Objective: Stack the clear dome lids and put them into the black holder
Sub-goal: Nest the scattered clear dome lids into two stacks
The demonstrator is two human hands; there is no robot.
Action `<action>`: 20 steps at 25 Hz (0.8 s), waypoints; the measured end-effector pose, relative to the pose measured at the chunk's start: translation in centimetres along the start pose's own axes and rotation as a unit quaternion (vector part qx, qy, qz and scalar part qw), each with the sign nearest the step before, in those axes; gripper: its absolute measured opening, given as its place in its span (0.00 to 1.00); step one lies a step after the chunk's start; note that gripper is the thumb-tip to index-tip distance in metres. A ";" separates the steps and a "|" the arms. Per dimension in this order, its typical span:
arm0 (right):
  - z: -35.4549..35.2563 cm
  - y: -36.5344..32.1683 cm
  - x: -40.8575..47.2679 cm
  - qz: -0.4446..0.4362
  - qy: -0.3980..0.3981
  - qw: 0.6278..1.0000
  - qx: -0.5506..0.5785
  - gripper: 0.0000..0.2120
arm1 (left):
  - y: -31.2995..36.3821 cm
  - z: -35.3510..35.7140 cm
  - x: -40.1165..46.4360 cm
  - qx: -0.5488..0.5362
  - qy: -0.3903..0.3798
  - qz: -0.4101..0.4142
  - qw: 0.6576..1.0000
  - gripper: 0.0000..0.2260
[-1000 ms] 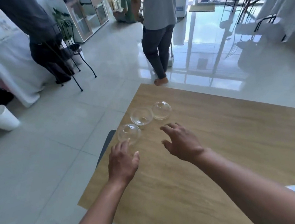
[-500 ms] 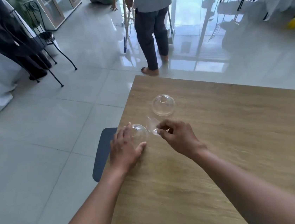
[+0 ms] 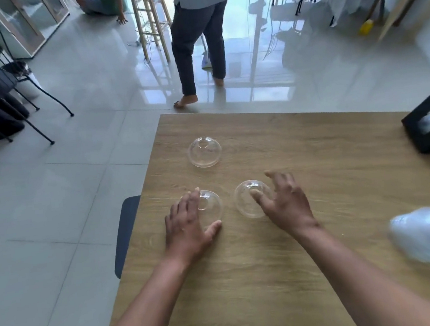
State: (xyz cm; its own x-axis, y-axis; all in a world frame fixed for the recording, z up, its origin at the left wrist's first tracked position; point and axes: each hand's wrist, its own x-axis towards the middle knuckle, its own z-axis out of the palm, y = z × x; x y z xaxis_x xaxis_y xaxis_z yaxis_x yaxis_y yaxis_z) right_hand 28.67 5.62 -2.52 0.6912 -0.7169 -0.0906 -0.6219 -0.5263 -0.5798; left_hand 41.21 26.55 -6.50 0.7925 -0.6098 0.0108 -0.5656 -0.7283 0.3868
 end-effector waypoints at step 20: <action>-26.5 14.7 -9.2 -0.006 0.139 0.989 0.040 0.40 | 29.9 3.9 -6.0 -0.188 -0.068 0.262 0.944 0.42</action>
State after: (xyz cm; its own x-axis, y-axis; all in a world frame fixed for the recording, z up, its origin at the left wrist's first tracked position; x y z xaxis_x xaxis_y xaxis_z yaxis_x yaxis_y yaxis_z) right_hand 3.42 -7.67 11.23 0.5639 -0.8144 0.1370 -0.5749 -0.5062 -0.6429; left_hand 18.66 7.17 1.38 0.3747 -0.9088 0.1835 -0.7309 -0.1677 0.6616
